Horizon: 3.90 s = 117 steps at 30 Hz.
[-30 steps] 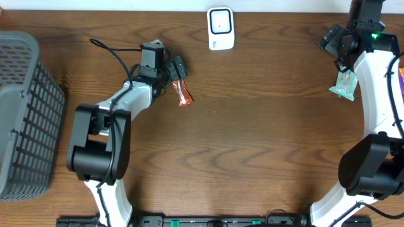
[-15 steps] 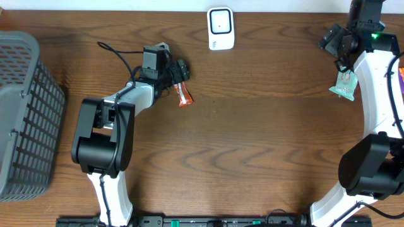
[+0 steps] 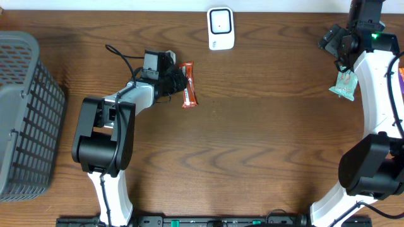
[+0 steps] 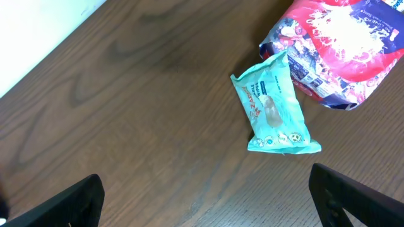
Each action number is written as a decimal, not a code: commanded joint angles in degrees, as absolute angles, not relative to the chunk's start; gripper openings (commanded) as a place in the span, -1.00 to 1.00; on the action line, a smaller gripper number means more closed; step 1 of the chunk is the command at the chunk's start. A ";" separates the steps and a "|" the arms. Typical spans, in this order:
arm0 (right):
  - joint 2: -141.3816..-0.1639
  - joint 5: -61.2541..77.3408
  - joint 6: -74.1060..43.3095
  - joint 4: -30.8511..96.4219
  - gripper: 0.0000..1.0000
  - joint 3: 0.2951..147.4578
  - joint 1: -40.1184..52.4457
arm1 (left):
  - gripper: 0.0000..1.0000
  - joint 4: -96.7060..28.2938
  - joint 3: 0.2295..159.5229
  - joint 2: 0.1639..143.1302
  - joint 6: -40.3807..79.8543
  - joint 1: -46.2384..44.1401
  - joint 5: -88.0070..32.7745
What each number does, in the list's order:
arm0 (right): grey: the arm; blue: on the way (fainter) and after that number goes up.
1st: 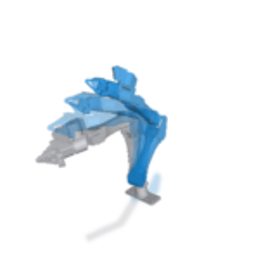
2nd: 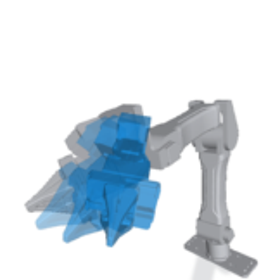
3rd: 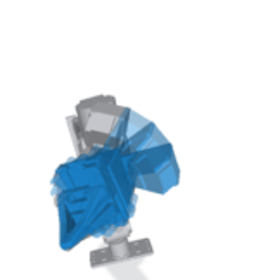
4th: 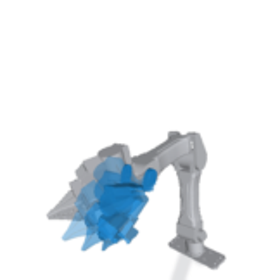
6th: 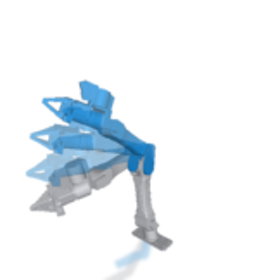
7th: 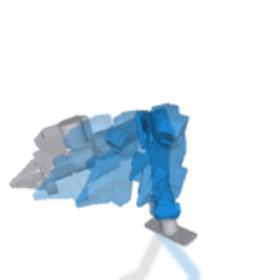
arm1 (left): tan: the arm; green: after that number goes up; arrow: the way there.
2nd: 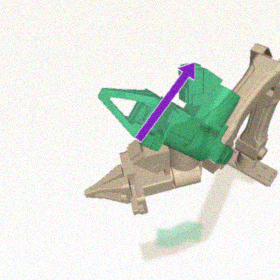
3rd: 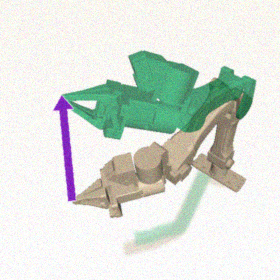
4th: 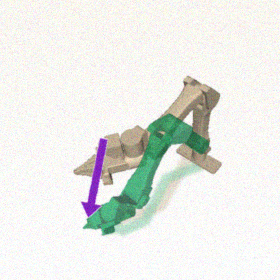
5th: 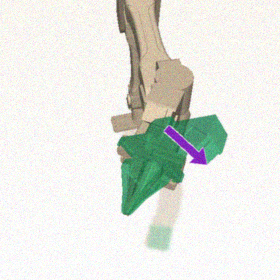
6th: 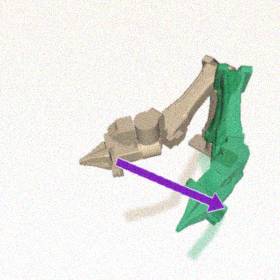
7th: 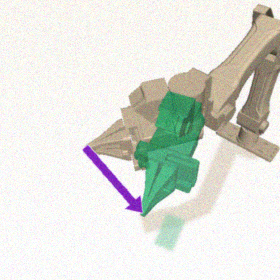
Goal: Scan the item barcode
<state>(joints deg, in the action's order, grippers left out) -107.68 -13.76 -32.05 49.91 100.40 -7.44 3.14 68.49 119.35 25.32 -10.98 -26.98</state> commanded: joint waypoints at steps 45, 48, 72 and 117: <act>-108.03 -14.63 -32.29 49.93 0.98 100.44 -7.42 | -0.81 0.01 68.38 120.49 -5.13 -17.58 52.71; -108.03 -14.63 -32.29 49.93 0.98 100.44 -7.42 | -0.71 -2.48 68.38 120.49 -5.08 -20.56 43.88; -108.03 -14.66 -32.29 49.95 0.99 100.44 -7.42 | 0.52 -7.95 68.38 112.29 0.67 -15.35 36.36; -108.03 -14.63 -32.29 49.93 0.99 100.44 -7.42 | 0.53 -20.21 68.36 104.79 -6.94 -7.01 -9.10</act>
